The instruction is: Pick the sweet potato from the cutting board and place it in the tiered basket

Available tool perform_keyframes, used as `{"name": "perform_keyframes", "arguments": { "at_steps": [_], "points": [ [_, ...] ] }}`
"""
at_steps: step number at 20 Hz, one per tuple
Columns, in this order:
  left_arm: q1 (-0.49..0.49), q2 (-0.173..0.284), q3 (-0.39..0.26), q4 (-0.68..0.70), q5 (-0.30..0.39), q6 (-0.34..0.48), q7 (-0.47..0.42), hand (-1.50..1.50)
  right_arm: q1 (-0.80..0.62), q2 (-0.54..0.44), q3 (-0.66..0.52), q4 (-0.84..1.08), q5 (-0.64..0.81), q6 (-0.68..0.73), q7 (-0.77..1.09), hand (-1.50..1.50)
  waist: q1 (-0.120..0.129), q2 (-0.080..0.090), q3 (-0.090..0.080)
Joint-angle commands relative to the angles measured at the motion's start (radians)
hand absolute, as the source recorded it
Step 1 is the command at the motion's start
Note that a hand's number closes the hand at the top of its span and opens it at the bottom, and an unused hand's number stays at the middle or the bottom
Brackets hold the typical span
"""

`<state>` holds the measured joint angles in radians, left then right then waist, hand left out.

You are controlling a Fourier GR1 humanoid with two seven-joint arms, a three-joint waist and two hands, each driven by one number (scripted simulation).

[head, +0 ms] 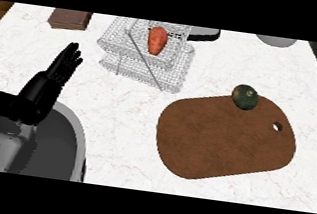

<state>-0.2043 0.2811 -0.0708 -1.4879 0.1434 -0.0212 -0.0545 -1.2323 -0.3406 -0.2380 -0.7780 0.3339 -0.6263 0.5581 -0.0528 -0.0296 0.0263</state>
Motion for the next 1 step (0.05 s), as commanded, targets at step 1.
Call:
{"name": "perform_keyframes", "arguments": {
  "at_steps": [1],
  "points": [
    [0.09, -0.043, -0.014, 0.081, 0.017, 0.011, 0.044, 0.0, 0.13, -0.088, -0.029, -0.12, -0.075, 0.146, -0.024, -1.5, -0.036, 0.008, -0.024]
  ]
}}
